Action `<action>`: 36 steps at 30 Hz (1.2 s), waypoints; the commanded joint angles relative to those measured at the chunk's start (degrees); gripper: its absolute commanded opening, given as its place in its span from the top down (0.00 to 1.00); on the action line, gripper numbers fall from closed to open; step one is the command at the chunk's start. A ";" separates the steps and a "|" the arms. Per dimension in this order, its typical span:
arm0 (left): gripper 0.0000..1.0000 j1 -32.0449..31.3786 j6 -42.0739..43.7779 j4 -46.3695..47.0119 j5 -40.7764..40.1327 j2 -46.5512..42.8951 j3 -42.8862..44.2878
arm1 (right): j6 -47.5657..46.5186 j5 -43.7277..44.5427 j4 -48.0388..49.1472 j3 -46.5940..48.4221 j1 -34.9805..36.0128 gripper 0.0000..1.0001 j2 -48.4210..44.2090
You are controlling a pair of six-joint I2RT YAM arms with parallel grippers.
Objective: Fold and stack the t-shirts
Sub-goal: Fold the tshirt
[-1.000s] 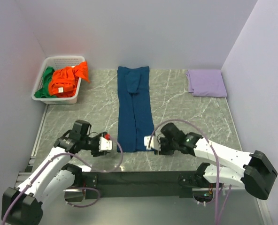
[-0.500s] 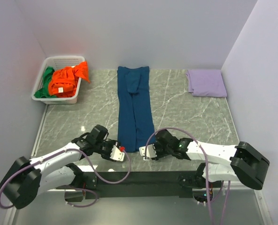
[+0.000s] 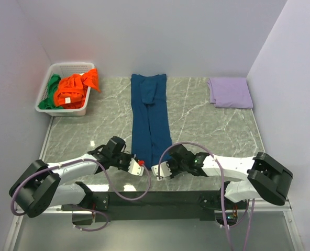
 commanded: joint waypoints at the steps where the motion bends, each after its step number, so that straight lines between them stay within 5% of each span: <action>1: 0.84 -0.21 0.70 -2.47 -1.16 0.27 -0.03 | 0.43 -2.14 -3.89 0.11 0.42 0.94 1.77; 6: 0.99 -0.65 -2.29 -8.26 3.40 -3.41 2.95 | 4.56 -4.16 -9.86 3.45 0.85 1.00 -0.42; 14: 0.99 -2.94 -6.14 -27.93 13.25 -11.94 9.20 | 13.96 -8.55 -19.18 6.09 3.84 1.00 -10.16; 20: 0.99 0.82 -11.61 -27.61 12.55 -16.25 9.47 | 13.55 -5.66 -17.18 6.36 2.79 1.00 -13.96; 36: 0.99 16.04 4.74 -18.82 14.40 4.99 24.32 | -1.76 -8.11 -10.49 18.13 -13.46 1.00 1.15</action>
